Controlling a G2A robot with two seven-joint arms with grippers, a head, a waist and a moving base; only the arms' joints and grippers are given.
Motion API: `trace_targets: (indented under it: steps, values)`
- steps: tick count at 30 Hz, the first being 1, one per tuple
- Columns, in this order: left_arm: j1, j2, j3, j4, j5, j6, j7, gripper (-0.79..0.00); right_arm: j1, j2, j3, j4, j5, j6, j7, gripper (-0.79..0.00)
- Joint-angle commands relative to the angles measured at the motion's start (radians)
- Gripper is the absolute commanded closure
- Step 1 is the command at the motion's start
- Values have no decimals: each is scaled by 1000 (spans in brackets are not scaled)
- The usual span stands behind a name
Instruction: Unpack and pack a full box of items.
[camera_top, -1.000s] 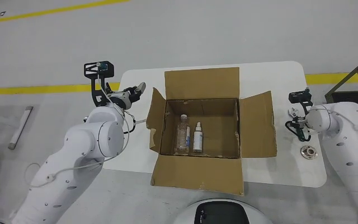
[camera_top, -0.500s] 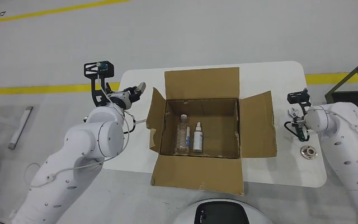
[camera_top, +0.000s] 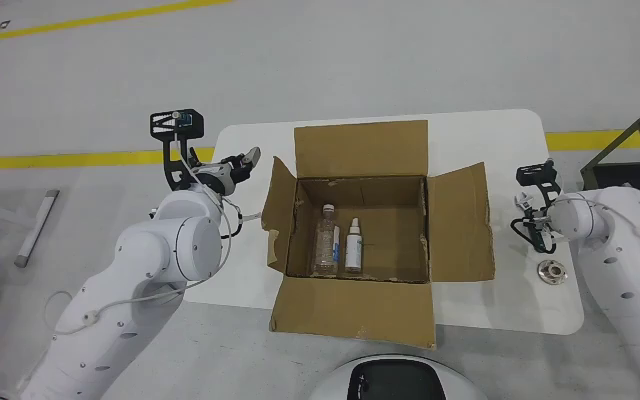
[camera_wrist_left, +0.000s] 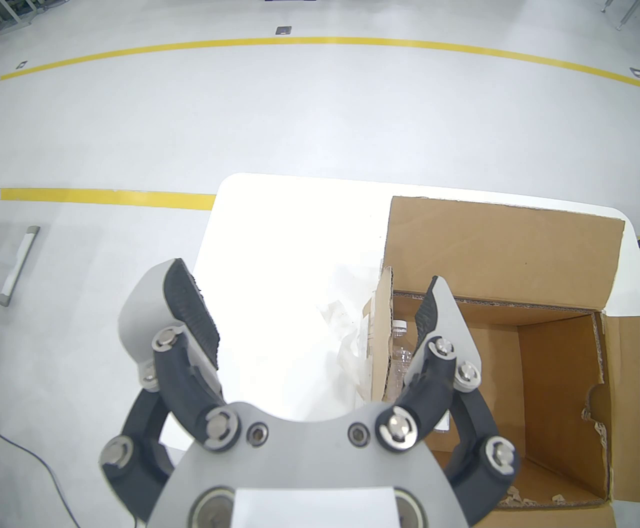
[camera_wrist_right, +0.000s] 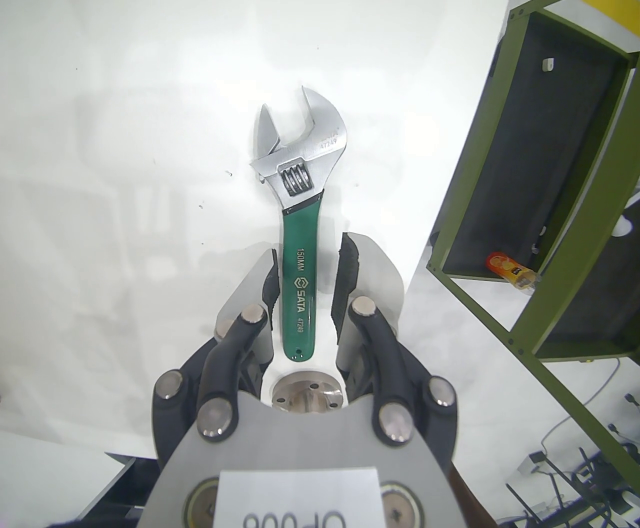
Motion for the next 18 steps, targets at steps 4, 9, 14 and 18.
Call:
trace_targets:
  steps: [4,9,14,18]
  values:
    - [0,0,0,0,0,0,0,-785,-1,0,-2,8,8,1,-5,-249]
    - [0,0,0,0,0,0,0,-785,2,0,-7,19,12,1,-9,-123]
    - [0,0,0,0,0,0,0,-785,7,1,-5,30,17,-2,-12,0]
    - [0,0,0,0,0,0,0,-785,12,1,2,38,48,-9,-18,0]
